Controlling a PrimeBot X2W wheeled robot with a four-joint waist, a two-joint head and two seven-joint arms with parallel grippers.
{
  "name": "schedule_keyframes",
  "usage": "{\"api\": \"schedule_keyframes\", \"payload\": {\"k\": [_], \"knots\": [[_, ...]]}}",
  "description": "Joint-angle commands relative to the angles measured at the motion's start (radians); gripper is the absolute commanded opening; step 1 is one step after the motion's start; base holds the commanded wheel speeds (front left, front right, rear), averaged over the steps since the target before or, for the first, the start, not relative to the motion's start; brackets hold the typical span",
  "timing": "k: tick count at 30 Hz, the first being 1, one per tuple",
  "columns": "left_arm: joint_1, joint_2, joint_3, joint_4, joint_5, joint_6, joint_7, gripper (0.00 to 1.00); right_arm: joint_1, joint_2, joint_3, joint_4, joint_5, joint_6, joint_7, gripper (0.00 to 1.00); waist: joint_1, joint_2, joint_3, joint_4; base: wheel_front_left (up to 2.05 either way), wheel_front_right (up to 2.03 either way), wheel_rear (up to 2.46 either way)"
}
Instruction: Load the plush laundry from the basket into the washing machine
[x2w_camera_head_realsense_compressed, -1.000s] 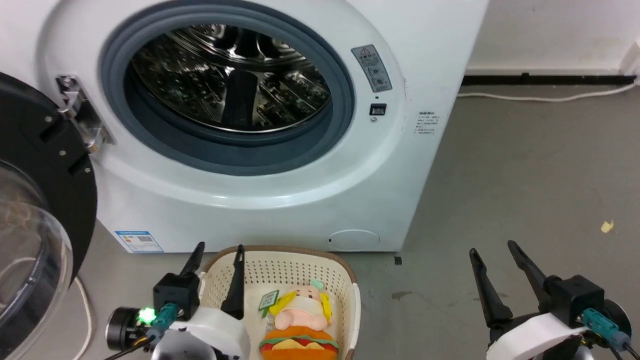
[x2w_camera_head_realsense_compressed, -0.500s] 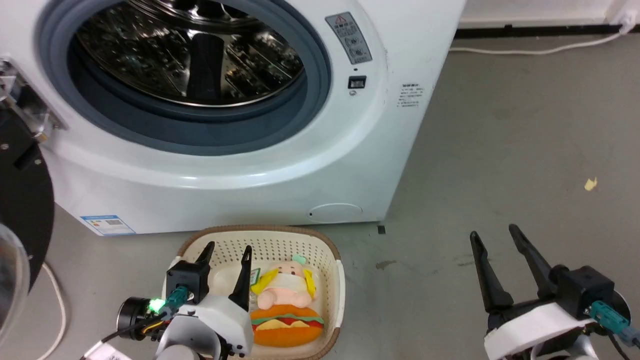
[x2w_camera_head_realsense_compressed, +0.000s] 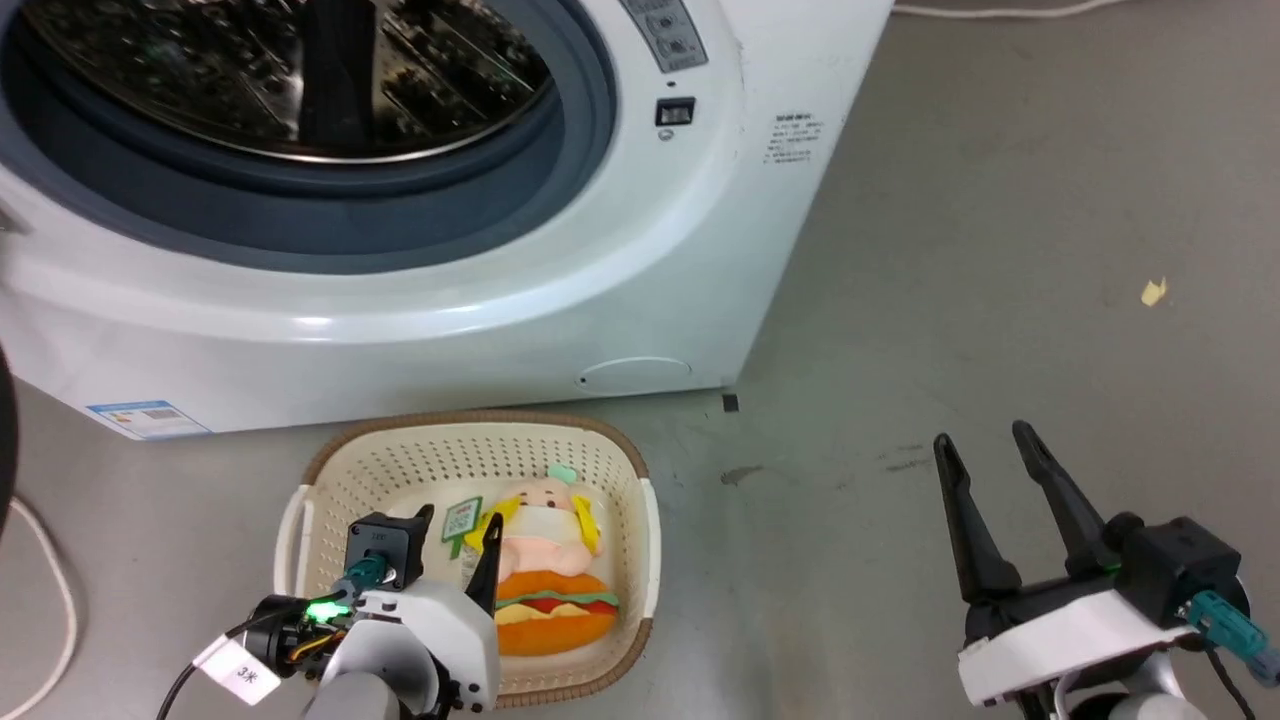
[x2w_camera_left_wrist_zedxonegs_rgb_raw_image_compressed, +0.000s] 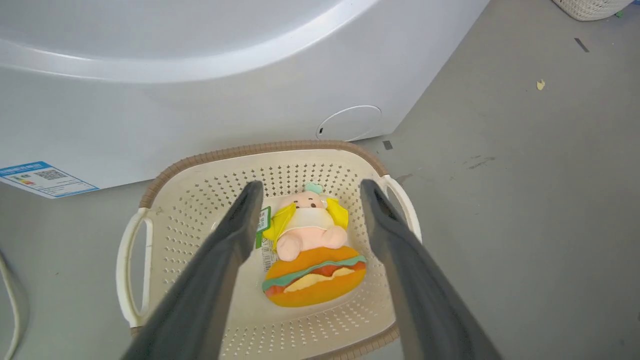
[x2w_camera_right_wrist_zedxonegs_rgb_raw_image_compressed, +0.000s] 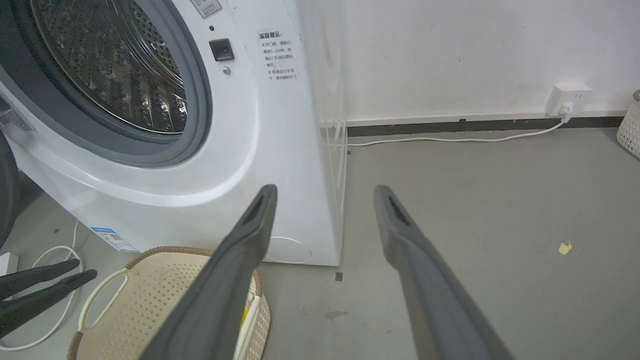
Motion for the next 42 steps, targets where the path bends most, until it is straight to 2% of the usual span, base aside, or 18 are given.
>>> {"api": "schedule_keyframes", "payload": {"k": [1, 10, 21, 42], "knots": [[-0.019, 0.008, -0.006, 0.015, -0.008, -0.007, 0.002, 1.00, -0.016, -0.001, 0.004, -0.008, 0.010, 0.003, -0.010, 1.00, -0.0001, -0.0001, 0.009, -0.008, 0.00, 0.00, 0.00], [-0.080, 0.039, -0.030, 0.146, -0.045, -0.018, 0.023, 1.00, -0.031, -0.001, 0.032, -0.020, 0.039, 0.004, -0.028, 1.00, -0.0001, -0.0001, 0.080, -0.044, 0.00, 0.00, 0.00], [-0.176, 0.105, -0.063, 0.279, -0.081, -0.031, 0.022, 1.00, -0.055, -0.001, 0.055, -0.057, 0.086, 0.004, -0.051, 1.00, -0.0001, -0.0001, 0.184, -0.093, 0.00, 0.00, 0.00], [-0.405, 0.207, -0.165, 0.510, -0.140, -0.050, 0.116, 1.00, -0.110, -0.002, 0.127, -0.100, 0.168, 0.005, -0.095, 1.00, -0.0001, -0.0001, 0.395, -0.185, 0.00, 0.00, 0.00]]}}
